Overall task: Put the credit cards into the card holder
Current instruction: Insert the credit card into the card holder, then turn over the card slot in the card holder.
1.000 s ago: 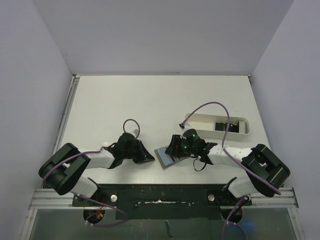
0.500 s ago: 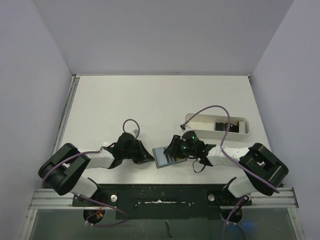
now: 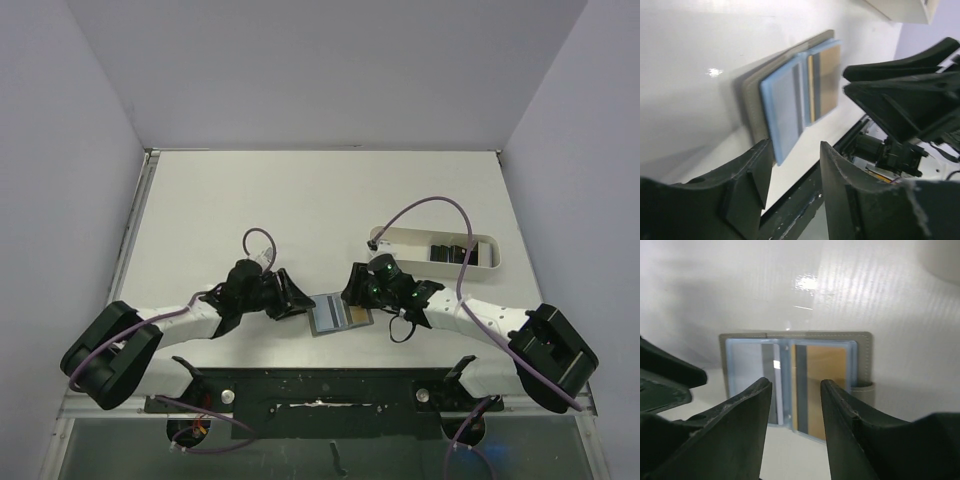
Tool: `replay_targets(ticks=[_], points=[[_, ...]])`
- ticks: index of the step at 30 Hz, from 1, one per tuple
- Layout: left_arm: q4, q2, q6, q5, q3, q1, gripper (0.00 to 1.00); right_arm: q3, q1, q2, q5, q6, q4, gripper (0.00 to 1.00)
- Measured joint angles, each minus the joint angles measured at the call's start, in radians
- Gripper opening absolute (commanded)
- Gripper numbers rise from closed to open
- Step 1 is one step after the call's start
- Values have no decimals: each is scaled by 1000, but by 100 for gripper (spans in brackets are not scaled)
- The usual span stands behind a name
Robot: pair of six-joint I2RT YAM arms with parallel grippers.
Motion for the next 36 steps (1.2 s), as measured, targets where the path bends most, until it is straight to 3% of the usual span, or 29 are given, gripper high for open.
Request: replay_targets(ticks=[5, 17, 36], points=[[86, 24, -16, 41, 6, -14, 44, 0, -1, -2, 40, -55, -58, 43], [266, 207, -79, 69, 9, -39, 48, -32, -1, 37, 37, -76, -3, 39], [69, 177, -38, -59, 85, -84, 50, -51, 8, 27, 56, -43, 29, 39]])
